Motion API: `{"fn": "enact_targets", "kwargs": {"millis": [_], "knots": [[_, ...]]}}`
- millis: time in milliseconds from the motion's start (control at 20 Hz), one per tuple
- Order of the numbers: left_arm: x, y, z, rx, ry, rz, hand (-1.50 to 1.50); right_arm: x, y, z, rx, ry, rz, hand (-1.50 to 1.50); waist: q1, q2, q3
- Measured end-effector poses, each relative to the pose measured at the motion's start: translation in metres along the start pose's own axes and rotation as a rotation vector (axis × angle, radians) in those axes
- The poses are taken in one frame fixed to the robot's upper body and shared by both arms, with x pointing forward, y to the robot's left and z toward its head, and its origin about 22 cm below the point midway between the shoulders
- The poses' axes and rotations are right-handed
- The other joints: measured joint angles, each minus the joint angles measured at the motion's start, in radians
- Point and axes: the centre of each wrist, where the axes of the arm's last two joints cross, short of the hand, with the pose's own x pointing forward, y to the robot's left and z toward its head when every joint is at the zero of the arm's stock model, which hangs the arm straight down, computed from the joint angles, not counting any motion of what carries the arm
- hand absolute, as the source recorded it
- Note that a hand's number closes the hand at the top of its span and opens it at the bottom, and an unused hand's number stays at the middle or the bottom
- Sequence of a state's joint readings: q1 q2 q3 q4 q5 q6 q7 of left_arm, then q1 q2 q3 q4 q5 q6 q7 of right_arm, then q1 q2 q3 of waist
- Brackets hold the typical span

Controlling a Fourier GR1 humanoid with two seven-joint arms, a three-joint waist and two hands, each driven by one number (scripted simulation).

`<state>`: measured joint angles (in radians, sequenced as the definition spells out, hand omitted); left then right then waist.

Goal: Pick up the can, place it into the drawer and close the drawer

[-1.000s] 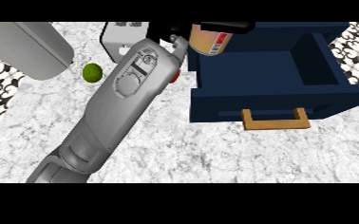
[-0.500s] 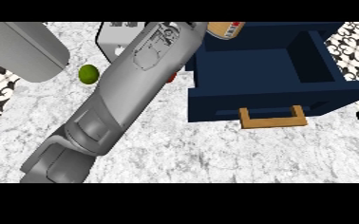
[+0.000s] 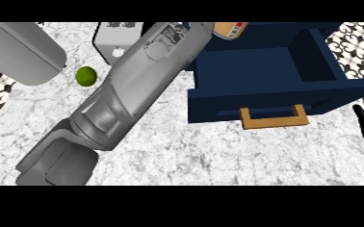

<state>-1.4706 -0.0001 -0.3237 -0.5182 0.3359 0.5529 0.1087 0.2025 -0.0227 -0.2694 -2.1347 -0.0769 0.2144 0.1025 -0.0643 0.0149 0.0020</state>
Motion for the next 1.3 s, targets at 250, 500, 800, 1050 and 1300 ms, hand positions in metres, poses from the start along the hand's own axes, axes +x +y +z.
{"fn": "enact_targets", "kwargs": {"millis": [250, 500, 800, 1050, 1300], "knots": [[-0.007, -0.004, 0.001, 0.007, 0.009, -0.032, 1.50, 0.008, 0.003, -0.006, 0.011, -0.008, -0.003, -1.50, -0.016, 0.002, 0.000], [-0.022, -0.005, 0.002, 0.043, 0.002, -0.069, 1.50, 0.006, 0.002, -0.009, 0.017, -0.010, -0.008, -1.50, -0.030, 0.006, 0.001], [-0.038, -0.004, 0.003, 0.049, -0.002, -0.117, 1.50, 0.002, 0.004, -0.015, 0.024, -0.012, -0.009, -1.50, -0.041, 0.010, 0.001], [-0.049, -0.006, 0.007, 0.055, -0.018, -0.154, -1.50, 0.006, 0.007, -0.021, 0.028, -0.024, -0.013, -1.50, -0.046, 0.011, 0.001], [-0.057, -0.004, 0.007, 0.092, -0.012, -0.179, -1.50, 0.009, 0.007, -0.025, 0.039, -0.031, -0.001, -1.50, -0.054, 0.014, 0.001]]}}
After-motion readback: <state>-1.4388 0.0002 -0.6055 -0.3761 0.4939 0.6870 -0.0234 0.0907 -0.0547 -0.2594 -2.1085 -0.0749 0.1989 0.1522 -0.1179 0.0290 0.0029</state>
